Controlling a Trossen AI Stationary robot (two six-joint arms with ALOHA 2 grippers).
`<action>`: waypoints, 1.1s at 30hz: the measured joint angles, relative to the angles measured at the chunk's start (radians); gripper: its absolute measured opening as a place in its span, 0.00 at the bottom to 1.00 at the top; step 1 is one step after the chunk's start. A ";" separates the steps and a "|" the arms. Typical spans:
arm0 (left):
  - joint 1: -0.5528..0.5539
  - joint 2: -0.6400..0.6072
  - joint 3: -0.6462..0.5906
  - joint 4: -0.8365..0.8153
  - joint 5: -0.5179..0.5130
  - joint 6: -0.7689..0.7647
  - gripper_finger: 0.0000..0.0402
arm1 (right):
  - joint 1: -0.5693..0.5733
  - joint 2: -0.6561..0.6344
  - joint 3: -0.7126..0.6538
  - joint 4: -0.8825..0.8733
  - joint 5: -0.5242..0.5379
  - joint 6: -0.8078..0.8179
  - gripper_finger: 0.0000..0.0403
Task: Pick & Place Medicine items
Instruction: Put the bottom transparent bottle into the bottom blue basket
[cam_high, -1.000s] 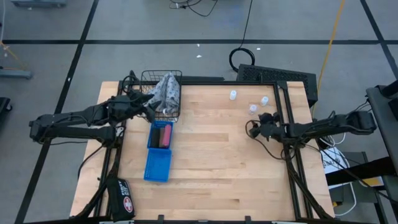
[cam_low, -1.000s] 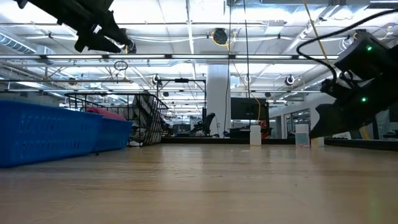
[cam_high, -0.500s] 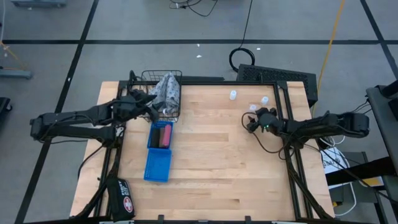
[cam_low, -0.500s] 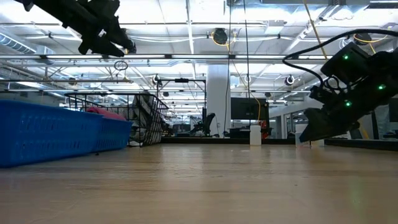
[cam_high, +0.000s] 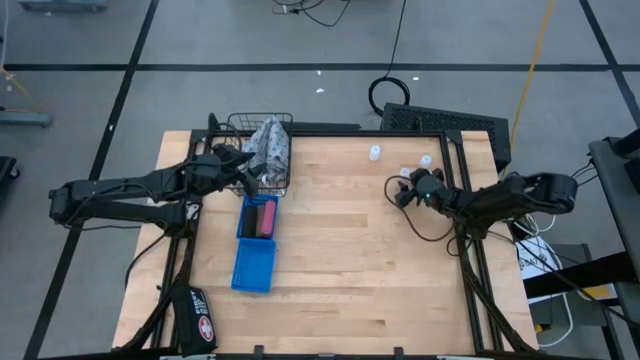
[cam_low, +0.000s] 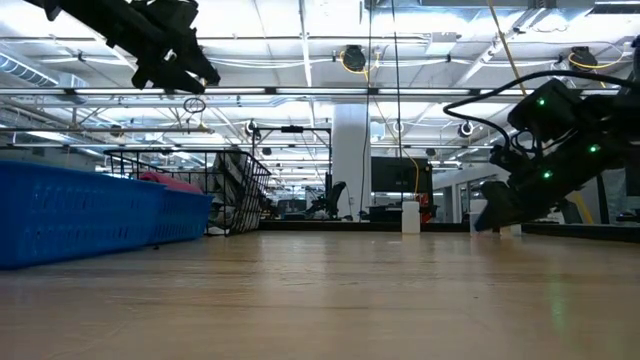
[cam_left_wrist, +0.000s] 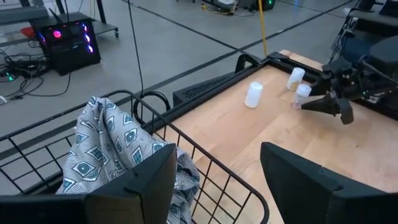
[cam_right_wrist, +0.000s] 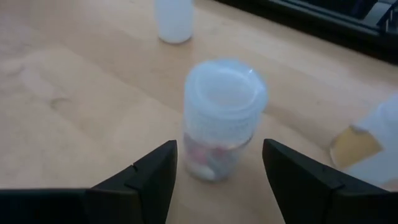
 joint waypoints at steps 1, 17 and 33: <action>0.000 0.000 0.000 0.000 0.000 0.000 0.60 | -0.005 0.010 0.000 0.018 0.000 -0.009 0.56; 0.000 0.000 0.000 -0.001 0.008 -0.002 0.60 | -0.052 0.170 0.002 0.183 -0.104 -0.038 0.43; 0.000 0.000 0.000 0.059 0.007 -0.008 0.60 | -0.030 0.187 0.001 0.287 -0.232 -0.084 0.33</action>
